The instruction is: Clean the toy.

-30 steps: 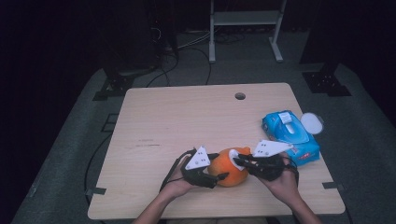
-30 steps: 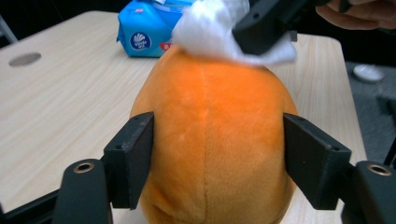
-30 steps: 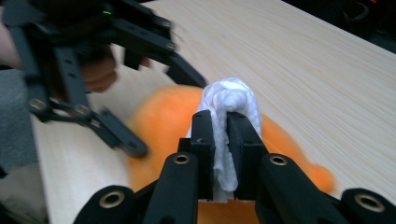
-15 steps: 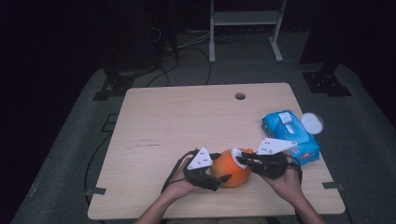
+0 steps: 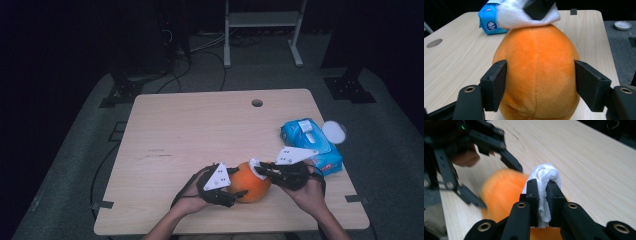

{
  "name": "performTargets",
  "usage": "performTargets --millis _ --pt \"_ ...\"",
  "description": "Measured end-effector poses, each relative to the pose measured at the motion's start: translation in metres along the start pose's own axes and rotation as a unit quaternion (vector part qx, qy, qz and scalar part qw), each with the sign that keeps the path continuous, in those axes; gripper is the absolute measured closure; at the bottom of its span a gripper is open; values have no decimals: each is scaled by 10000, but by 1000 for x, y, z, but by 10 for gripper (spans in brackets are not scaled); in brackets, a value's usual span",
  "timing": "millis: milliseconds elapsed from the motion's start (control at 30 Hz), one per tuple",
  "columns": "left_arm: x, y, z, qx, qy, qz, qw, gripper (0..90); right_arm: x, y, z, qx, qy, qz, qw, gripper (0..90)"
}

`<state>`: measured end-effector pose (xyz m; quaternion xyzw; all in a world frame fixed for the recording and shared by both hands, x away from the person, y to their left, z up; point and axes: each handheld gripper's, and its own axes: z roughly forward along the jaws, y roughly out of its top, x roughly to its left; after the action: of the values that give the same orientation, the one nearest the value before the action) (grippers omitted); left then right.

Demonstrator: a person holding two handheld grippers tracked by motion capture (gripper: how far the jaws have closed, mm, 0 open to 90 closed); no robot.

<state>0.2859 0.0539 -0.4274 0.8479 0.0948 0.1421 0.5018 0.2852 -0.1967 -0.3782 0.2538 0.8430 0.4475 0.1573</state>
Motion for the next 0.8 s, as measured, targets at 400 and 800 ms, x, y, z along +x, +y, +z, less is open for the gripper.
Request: performTargets --millis 400,800 --pt "17 -7 -7 -45 -319 -671 9972 269 2 -3 6 204 178 63 9996 812" --pt "3 -3 -3 65 -190 22 9998 326 27 11 14 142 393 -300 9987 812"
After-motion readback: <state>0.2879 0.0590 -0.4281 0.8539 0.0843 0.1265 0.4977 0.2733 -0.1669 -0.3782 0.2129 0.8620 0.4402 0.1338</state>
